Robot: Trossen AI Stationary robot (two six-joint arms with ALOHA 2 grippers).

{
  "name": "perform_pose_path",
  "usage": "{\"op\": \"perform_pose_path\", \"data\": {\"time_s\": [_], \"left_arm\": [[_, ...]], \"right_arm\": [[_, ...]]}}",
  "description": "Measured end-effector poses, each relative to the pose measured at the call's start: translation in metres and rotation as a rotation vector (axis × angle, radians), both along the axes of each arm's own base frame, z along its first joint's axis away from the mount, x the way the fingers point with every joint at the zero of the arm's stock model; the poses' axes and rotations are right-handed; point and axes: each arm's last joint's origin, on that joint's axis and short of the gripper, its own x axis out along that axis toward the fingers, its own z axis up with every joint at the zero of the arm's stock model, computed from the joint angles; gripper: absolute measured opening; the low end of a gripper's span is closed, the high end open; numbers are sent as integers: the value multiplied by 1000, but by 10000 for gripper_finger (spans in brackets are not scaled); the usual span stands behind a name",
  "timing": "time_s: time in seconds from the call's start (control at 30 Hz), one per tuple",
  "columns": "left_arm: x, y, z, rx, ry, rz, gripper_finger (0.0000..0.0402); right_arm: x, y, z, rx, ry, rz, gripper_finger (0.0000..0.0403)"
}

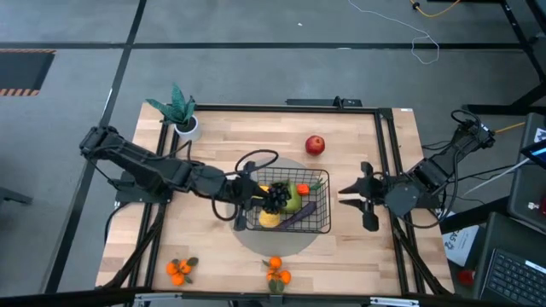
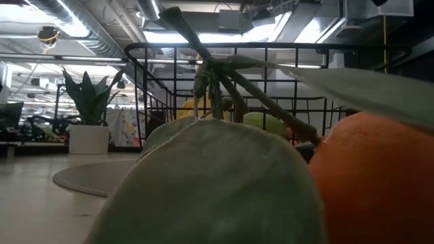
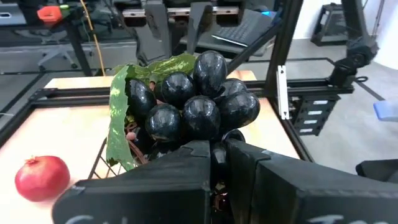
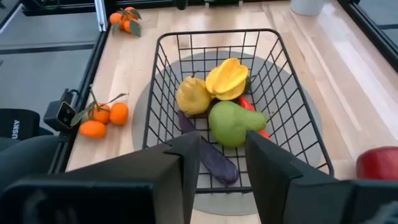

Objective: Build produce basket
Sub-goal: Put the purple grapes into the wire basket

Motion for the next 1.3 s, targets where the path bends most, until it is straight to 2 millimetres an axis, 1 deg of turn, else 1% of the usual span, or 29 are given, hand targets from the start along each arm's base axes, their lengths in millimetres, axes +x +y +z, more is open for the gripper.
{"op": "perform_pose_path", "data": {"time_s": [0.2, 0.33, 0.57, 0.8, 0.9, 1.07, 1.13, 1.23, 1.3], "left_arm": [[2, 0, -2, -3, 8, -18, 6], [2, -1, -3, -9, 17, -64, 6], [2, -1, -4, -9, 24, -72, 6], [2, -2, -4, -10, 24, -76, 6], [2, -2, -4, -9, 24, -76, 6], [2, -2, -3, -10, 19, -72, 6], [2, -2, -3, -2, 14, -73, 6], [3, -1, -3, 60, 10, -60, 6], [7, -2, -6, 104, 12, -64, 6]], "right_arm": [[1, 0, -1, -22, -4, -22, 114], [4, 0, -3, -53, -26, -99, 114], [14, 7, -13, -48, 9, -139, 114], [24, 12, -23, -185, 8, -201, 114], [25, 12, -23, -261, 9, -182, 114], [26, 10, -21, -356, -23, -218, 114], [25, 9, -21, -374, -27, -228, 114], [25, 9, -21, -371, -30, -234, 114], [25, 9, -21, -368, -30, -235, 114]]}}
